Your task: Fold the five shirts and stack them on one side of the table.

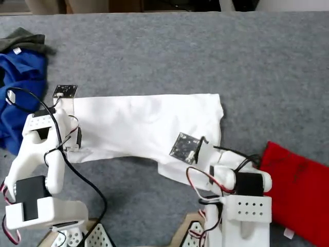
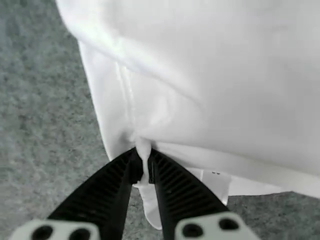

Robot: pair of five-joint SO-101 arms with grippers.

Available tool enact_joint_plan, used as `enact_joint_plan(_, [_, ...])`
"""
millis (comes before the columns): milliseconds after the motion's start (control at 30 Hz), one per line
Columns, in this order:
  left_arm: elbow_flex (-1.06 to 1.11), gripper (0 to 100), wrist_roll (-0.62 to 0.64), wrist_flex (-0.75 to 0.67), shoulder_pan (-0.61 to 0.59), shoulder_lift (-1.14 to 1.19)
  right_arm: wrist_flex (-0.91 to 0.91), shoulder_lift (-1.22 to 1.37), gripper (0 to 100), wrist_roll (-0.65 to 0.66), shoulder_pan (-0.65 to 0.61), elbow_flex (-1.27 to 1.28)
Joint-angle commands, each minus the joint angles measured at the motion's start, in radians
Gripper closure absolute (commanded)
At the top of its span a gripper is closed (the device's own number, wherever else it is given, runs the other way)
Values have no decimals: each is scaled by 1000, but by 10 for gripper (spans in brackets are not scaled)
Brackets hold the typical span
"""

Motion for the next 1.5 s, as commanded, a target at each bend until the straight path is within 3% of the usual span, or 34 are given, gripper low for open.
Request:
enact_joint_plan(0, [0,980,-55,46,17,-12,6,-10,975,3,-38,-8])
enact_joint_plan(67, [-8,937,-157,106,25,-12,6,-10,916,8,-41,-8])
enact_joint_plan(167, [-34,856,-115,124,-11,-12,11,-10,822,9,-53,-8])
enact_joint_plan(267, [-97,791,-81,190,-57,-12,9,-10,801,32,-50,-10])
enact_joint_plan(500, [-373,740,-117,517,-78,-13,6,2,806,34,-45,-145])
enact_joint_plan(700, [-738,741,-44,643,-149,-12,-78,33,998,-14,-45,-229])
enact_joint_plan(800, [-852,800,-26,674,-150,-7,-124,134,977,-60,-30,-263])
enact_joint_plan(900, [-875,883,34,641,-114,-2,-216,300,993,-124,-2,-344])
enact_joint_plan(1067, [-752,976,161,430,2,67,-319,696,993,-259,2,-575])
enact_joint_plan(1267, [-677,981,288,261,46,208,-319,1035,993,-368,-22,-874])
enact_joint_plan(1467, [-687,981,298,133,44,412,-333,1296,994,-568,-91,-1006])
